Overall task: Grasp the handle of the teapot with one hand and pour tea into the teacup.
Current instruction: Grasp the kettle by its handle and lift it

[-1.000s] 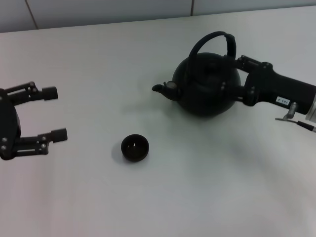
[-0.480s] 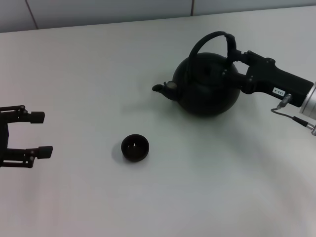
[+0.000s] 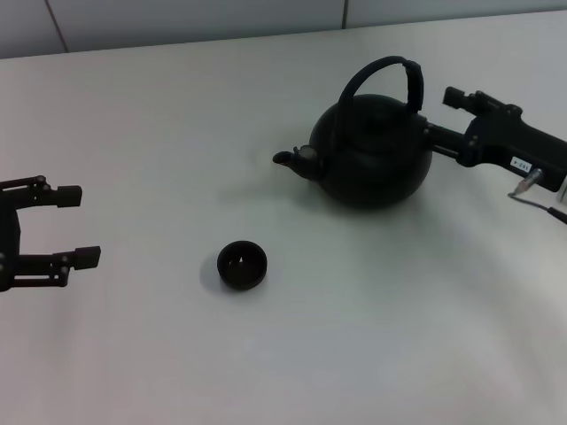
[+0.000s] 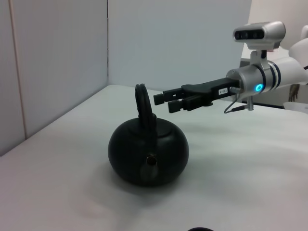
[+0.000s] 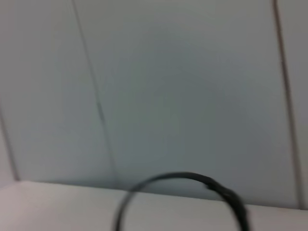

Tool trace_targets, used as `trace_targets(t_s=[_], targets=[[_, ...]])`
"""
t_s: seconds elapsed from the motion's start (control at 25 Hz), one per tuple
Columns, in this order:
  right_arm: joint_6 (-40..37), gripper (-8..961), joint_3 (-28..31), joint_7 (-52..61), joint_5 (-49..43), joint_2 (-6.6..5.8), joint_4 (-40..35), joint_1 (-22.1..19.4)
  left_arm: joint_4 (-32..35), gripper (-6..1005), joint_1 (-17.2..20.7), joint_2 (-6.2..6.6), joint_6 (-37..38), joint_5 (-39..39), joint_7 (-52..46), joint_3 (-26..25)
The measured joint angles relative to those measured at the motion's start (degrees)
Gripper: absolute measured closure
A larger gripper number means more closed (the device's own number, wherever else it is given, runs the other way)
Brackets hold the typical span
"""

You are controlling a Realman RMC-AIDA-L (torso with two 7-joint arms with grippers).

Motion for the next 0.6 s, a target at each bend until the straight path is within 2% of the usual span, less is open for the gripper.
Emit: trace_targets(t_s=[0.2,0.6], targets=[[6.8,128,-0.1,-3.5,0.2,0.14,1.2,1.9,-0.1,182,-0.3,-0.03,-0.3,0.0,0.0,-1.0],[9.6,128,0.0,-9.8,1.6,0.24,4.2,4.6,-0.1,182,-0.4,-0.36,-1.5,0.1,-0.4,-1.4]])
